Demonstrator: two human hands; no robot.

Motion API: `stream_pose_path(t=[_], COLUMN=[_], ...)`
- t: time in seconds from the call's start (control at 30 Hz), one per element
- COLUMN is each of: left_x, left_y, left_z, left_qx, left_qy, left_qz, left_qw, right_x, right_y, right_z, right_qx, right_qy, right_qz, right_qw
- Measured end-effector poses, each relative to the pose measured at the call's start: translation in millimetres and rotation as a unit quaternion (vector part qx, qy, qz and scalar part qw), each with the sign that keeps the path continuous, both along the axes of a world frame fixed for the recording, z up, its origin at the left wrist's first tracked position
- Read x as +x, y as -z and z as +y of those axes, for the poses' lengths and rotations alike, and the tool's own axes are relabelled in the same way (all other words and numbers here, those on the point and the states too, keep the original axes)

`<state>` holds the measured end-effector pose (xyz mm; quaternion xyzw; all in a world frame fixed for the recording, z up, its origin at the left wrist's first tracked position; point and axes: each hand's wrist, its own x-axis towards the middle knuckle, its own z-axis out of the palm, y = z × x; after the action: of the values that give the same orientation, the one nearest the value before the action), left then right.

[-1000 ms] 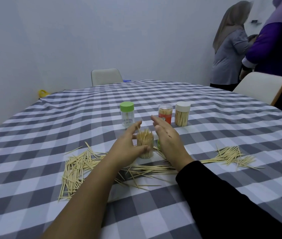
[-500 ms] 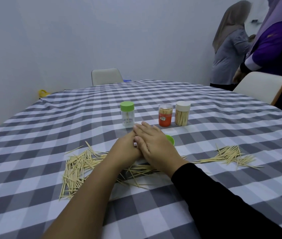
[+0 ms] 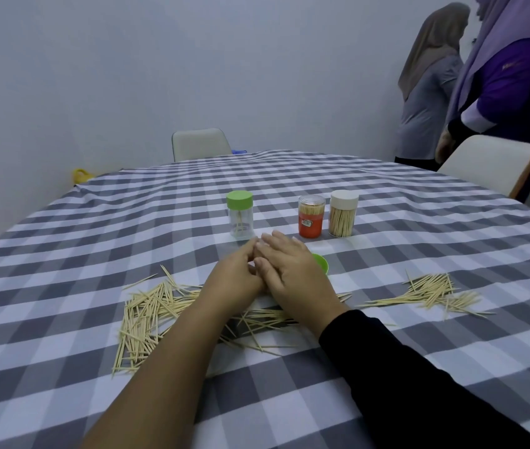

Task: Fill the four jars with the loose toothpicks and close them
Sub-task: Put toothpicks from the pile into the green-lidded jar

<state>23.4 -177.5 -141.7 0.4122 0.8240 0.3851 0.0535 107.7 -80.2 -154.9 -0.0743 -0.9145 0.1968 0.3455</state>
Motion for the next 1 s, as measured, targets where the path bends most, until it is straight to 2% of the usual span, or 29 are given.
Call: stream_pose_path(t=[0.17,0.33,0.43,0.53,0.67,0.73,0.83,0.9,1.0], left_x=[-1,3,12,26,49,68,95,111,131], left_y=[2,0,-7,-8,-7,-11,-13,-13,-9], left_z=[1,1,2,8,22,32,49,63,83], left_qx=[0.005,0.003,0.007,0.031,0.061,0.048,-0.039,-0.112,-0.158], left_qy=[-0.014,-0.01,-0.035,-0.042,0.019,0.064,0.13,0.149,0.148], left_qz=[-0.018,-0.008,0.111,0.254,0.341,0.336,0.27,0.227,0.175], left_qw=[1.0,1.0,0.993,0.966,0.938,0.938,0.953,0.956,0.96], right_x=[3,15,27,48,89,113,147,164,180], right_y=[-3,-20,-27,-30,-36,-38,-37,-34,-31], right_z=[7,12,20,34,64,83,112,128,138], right_qx=[0.012,-0.125,-0.141,-0.117,-0.058,-0.038,-0.035,-0.006,0.035], right_qy=[0.014,0.009,0.036,0.063,0.1,0.129,0.17,0.174,0.168], right_qz=[-0.001,0.045,0.008,-0.053,-0.141,-0.196,-0.284,-0.343,-0.392], right_qw=[1.0,0.991,0.989,0.99,0.983,0.971,0.943,0.923,0.904])
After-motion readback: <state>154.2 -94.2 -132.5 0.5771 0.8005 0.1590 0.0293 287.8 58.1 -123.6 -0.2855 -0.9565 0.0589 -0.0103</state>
